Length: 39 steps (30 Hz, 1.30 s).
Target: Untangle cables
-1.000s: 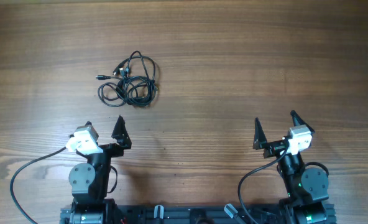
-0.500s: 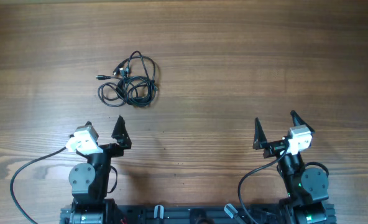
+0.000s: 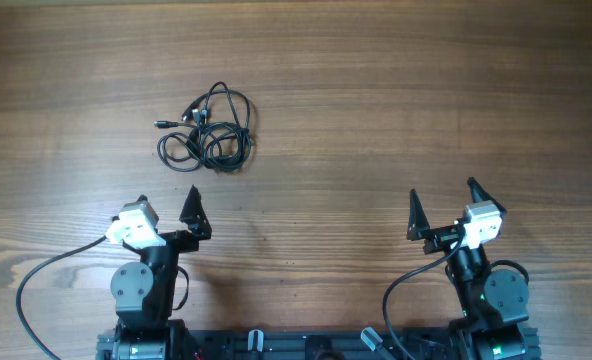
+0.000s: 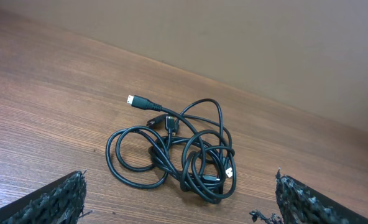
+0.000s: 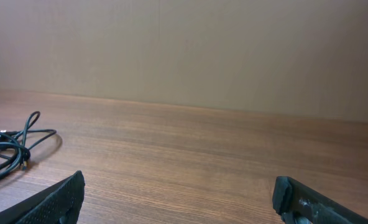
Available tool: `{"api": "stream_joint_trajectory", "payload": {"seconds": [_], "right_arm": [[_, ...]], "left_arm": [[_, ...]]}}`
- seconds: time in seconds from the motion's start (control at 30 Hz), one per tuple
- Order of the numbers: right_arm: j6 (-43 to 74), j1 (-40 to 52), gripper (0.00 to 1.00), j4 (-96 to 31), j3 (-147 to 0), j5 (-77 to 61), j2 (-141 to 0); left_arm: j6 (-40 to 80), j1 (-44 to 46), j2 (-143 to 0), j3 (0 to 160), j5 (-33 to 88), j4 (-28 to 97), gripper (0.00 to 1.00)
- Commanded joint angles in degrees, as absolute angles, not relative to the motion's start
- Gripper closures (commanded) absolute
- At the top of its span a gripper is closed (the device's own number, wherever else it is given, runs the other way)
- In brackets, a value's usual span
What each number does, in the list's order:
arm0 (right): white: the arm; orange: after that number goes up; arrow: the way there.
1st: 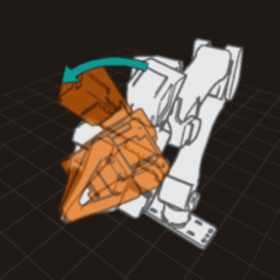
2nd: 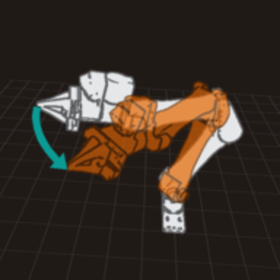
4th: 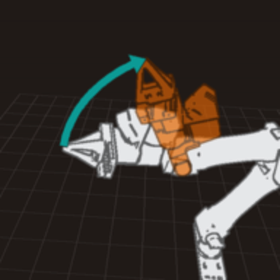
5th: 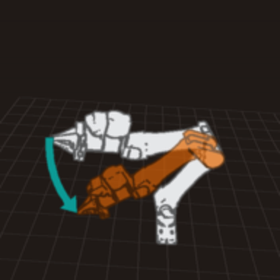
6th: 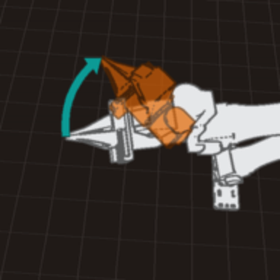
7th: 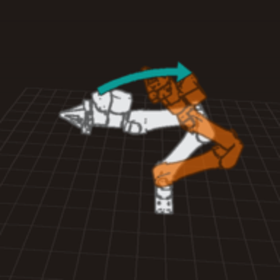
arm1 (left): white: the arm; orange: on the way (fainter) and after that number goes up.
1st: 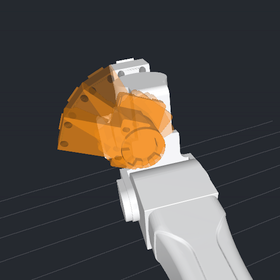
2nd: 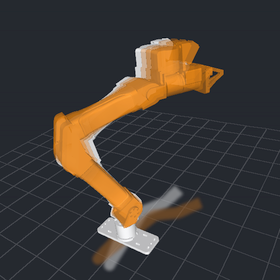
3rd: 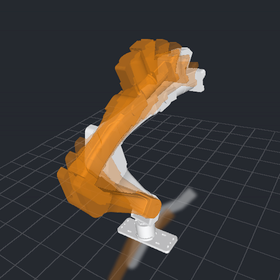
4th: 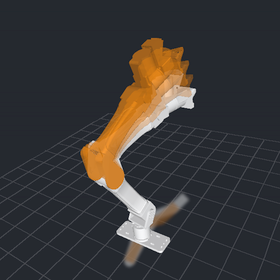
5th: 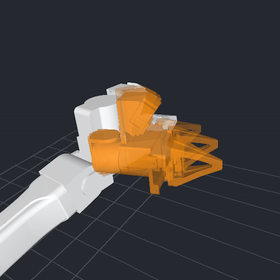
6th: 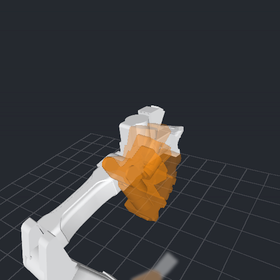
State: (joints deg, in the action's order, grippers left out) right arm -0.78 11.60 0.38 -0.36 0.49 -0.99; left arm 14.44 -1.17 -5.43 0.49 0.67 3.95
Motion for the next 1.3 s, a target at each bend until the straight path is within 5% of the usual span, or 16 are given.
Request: {"api": "stream_joint_trajectory", "payload": {"seconds": [0.0,0.37,0.67,1.03,1.27], "right_arm": [[-1.3,11.7,0.00,0.5,-0.3,1.5,-0.8],[-1.3,11.7,0.00,0.5,-0.3,1.5,-0.8],[-1.4,11.7,0.00,0.5,-0.3,1.5,-0.8],[-1.4,11.7,0.00,0.5,-0.3,1.5,-0.8],[-1.3,11.7,0.00,0.5,-0.3,1.5,-0.8]], "left_arm": [[13.7,-1.0,-5.8,0.3,-0.1,4.2,0.00],[15.8,-1.0,-5.8,6.0,6.5,1.8,0.00],[20.6,-1.0,-15.0,41.3,7.0,28.7,0.00],[20.2,-1.0,-58.1,106.1,8.0,77.8,0.00],[20.2,-1.0,-78.2,113.7,8.1,88.1,0.00]]}}
